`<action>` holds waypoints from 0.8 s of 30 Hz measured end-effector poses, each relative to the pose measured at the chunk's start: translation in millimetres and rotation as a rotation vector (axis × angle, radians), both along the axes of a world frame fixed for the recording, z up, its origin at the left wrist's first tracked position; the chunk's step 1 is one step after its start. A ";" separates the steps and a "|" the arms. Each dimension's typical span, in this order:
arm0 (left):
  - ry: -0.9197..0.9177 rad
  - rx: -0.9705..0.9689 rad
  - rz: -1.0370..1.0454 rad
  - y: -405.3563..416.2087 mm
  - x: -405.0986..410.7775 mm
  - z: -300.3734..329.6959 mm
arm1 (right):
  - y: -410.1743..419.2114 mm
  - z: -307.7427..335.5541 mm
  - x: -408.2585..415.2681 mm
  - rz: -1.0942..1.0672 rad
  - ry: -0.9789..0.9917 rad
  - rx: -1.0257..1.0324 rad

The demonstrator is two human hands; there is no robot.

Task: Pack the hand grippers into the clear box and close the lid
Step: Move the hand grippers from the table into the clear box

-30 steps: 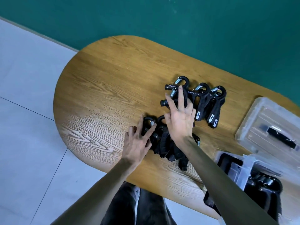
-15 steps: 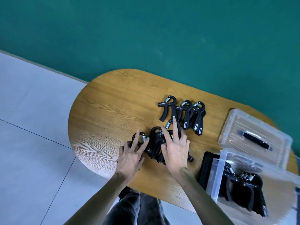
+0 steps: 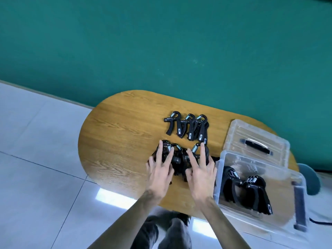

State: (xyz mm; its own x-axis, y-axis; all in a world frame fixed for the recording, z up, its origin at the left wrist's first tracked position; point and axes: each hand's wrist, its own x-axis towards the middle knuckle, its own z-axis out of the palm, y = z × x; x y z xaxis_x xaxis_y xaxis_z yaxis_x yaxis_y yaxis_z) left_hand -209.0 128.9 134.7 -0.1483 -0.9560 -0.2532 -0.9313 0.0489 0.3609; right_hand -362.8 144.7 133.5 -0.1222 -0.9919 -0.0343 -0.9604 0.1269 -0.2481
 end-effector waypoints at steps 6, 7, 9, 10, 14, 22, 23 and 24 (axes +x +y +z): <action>0.096 0.023 0.010 19.4 -69.8 12.1 | 31.9 13.0 -60.0 -0.101 -0.017 -0.021; 0.092 0.007 -0.008 21.7 -83.9 13.5 | 36.9 16.1 -73.8 -0.109 -0.018 -0.019; 0.101 -0.027 -0.028 25.4 -109.5 16.2 | 45.3 21.2 -98.4 -0.135 -0.018 -0.030; 0.117 -0.031 -0.028 27.3 -123.1 17.7 | 49.3 22.5 -111.8 -0.151 -0.019 -0.036; 0.157 -0.048 -0.071 37.0 -173.1 18.0 | 65.6 23.3 -159.3 -0.199 -0.027 -0.037; 0.093 -0.044 -0.179 57.5 -255.6 0.5 | 101.4 -1.5 -236.2 -0.324 -0.096 0.011; 0.069 -0.035 -0.184 60.5 -262.5 -3.8 | 104.9 -7.3 -243.0 -0.331 -0.106 0.023; 0.056 -0.029 -0.180 62.6 -267.7 -8.2 | 107.3 -12.4 -247.9 -0.332 -0.112 0.037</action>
State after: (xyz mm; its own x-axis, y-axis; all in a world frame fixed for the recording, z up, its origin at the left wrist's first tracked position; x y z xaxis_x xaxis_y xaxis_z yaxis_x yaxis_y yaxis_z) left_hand -476.7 191.5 126.5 -0.3310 -0.9194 -0.2123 -0.8850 0.2245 0.4079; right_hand -610.6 251.9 121.1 -0.4316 -0.8964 -0.1008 -0.8323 0.4389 -0.3387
